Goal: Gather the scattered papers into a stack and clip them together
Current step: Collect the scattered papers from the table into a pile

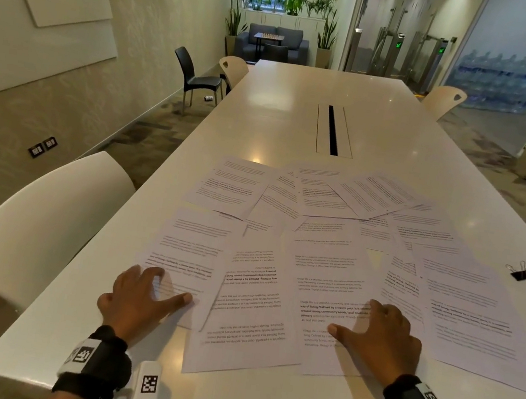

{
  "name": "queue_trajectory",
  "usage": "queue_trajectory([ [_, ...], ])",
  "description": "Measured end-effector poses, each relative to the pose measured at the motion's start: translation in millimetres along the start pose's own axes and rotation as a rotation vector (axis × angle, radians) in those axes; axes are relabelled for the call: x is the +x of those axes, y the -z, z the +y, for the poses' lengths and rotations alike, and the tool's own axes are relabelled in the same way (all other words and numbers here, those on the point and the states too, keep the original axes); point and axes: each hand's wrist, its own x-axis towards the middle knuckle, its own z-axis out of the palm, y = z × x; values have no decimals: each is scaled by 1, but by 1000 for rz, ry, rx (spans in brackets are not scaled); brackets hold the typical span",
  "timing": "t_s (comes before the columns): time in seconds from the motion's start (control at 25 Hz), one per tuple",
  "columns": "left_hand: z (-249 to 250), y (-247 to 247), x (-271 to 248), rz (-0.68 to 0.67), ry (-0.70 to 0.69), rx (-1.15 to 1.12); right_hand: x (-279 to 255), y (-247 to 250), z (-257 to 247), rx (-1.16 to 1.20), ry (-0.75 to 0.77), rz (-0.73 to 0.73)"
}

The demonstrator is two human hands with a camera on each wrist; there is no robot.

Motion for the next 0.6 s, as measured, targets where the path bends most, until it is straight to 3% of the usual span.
queue_trajectory([
  [0.32, 44, -19, -19, -94, -159, 0, -2, -2, -23, 55, 84, -71],
  [0.4, 49, -22, -17, -135, -207, -138, 0, -1, -24, 125, 120, -102],
  [0.48, 48, -26, -12, -121, -178, -311, 3, 2, -25, 196, 110, -123],
  [0.6, 46, -30, -4, 28, -42, -135, 11, 9, -29, 183, 19, -124],
])
